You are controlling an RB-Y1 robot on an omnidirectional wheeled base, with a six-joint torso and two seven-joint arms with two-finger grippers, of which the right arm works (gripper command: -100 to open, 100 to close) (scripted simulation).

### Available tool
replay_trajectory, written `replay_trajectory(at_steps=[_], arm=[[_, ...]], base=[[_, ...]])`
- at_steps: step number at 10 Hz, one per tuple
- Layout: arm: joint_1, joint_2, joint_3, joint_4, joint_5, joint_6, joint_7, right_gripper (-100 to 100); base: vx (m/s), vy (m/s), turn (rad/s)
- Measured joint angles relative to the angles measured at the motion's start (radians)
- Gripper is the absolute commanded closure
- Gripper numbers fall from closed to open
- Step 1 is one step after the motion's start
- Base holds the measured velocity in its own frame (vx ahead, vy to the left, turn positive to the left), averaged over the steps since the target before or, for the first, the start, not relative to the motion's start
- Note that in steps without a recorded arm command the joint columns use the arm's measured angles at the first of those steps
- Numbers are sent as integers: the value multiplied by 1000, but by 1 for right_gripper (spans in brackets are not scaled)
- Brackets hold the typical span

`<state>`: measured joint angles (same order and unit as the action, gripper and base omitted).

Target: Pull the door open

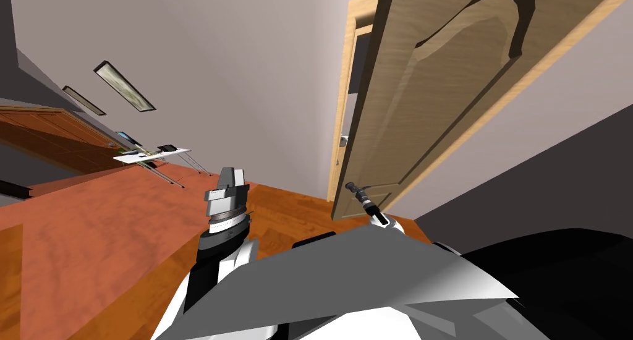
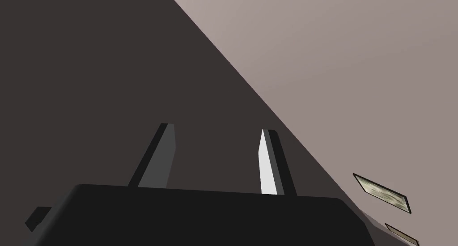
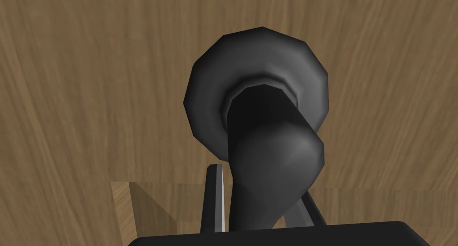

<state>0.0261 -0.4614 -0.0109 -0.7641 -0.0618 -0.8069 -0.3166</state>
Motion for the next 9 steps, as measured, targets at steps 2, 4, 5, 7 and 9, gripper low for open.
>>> replay_trajectory(at_steps=[2, 4, 5, 7, 9], arm=[[17, -9, 16, -11, 6, -8, -18, 100], [39, -27, 24, -16, 9, -30, -35, 100], [50, -34, 29, -20, 11, -45, -43, 100], [69, -47, 40, -22, 15, -72, -57, 100], [84, -63, 50, -16, 19, -102, -73, 100]], base=[[-136, -29, 88], [-199, -69, 128], [-174, -77, 102], [-155, -54, 100], [-163, -49, 112]])
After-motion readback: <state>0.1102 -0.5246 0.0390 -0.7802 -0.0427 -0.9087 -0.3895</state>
